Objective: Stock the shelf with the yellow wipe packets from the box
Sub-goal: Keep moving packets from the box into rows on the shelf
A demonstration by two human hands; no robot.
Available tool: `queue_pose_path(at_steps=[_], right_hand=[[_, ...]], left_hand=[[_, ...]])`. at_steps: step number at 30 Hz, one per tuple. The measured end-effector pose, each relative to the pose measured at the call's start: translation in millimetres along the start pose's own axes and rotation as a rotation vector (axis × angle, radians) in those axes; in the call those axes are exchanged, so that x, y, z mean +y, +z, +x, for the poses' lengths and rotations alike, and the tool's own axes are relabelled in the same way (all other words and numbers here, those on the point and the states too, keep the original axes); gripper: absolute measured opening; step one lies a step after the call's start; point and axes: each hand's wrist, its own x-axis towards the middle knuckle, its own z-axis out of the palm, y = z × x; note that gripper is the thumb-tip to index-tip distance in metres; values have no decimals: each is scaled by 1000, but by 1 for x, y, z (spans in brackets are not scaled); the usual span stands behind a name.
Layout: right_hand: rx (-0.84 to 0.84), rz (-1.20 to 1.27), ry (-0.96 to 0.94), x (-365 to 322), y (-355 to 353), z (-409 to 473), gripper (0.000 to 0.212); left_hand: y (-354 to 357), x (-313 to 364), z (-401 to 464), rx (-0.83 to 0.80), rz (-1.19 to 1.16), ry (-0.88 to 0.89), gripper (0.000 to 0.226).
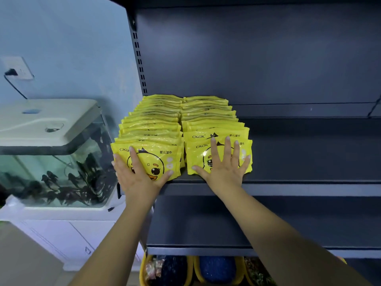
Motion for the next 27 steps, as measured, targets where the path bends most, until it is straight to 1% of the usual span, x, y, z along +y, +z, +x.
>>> queue_pose_path(at_steps=[4,9,11,13,14,15,17,19,24,27], right_hand=[[-83,-14,31,-12,-2,23,86],[-15,-30,5,-12,4,15,83],[91,22,-54,-7,8,10,80],[293,59,-152,-3,11,4,85],[384,67,-195,0,16,0,82],[450,63,-234,4,21,-5,72],[532,43,-295,15,35,-22,54],[577,23,-316,22,51,-40,51],[480,-101,-255,27,70,-55,57],[435,-139,-252,26,65,-48,60]], left_hand=[[8,0,6,24,24,28,109],[9,1,4,35,29,31,109],[8,2,4,36,30,34,110],[7,2,4,36,27,40,109],[7,2,4,33,24,43,109],[6,1,4,29,24,45,108],[6,-2,4,30,24,50,108],[6,-4,4,32,15,62,108],[0,-5,-3,27,-55,47,112],[-5,-6,-13,-10,-85,77,96]])
